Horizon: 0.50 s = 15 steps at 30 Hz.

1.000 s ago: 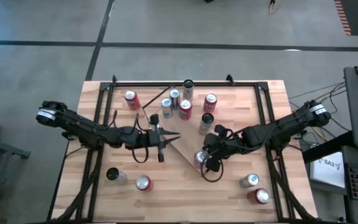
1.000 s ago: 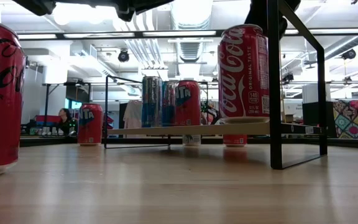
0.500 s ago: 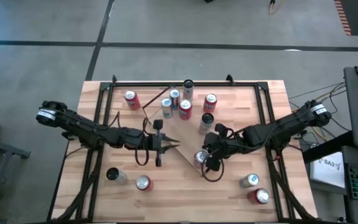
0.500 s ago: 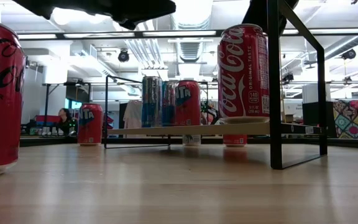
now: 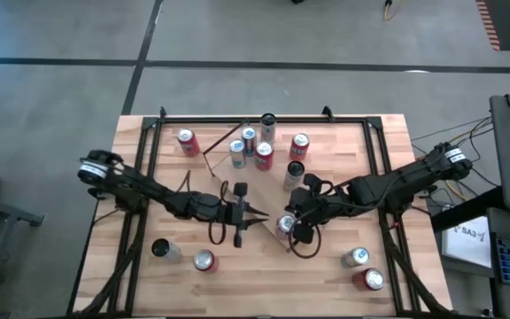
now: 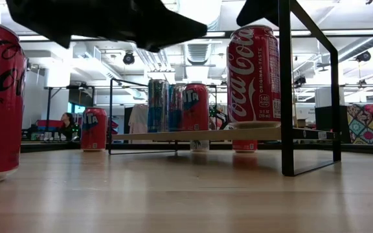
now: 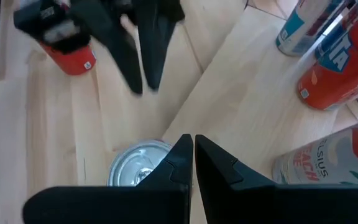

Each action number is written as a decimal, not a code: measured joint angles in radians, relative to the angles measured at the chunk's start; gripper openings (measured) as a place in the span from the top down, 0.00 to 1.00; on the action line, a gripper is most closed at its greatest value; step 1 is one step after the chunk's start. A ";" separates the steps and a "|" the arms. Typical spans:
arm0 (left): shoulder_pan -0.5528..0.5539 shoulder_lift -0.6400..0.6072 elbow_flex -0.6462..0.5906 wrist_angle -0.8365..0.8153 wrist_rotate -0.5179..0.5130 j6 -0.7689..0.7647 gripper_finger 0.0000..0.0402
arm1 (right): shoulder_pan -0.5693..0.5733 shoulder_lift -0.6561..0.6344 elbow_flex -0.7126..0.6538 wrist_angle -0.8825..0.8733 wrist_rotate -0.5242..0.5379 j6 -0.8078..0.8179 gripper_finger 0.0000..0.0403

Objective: Place canned beverage on shelf
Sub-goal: Put the red soda can on the shelf

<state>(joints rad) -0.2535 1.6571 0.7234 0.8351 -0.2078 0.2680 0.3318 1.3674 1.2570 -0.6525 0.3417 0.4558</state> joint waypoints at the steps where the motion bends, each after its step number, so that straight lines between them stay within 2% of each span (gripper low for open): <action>1: 0.000 0.018 0.012 0.011 0.015 -0.001 0.91 | 0.003 0.000 0.002 0.000 0.001 -0.003 0.98; 6: 0.000 0.077 0.059 0.019 0.092 -0.009 0.91 | 0.011 0.000 0.009 -0.002 0.001 -0.013 0.98; 15: 0.003 0.097 0.069 0.018 0.130 -0.055 0.91 | 0.015 0.001 0.009 0.000 0.026 -0.036 0.98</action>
<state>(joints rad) -0.2508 1.7542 0.7925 0.8530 -0.0781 0.2126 0.3466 1.3685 1.2659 -0.6521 0.3672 0.4195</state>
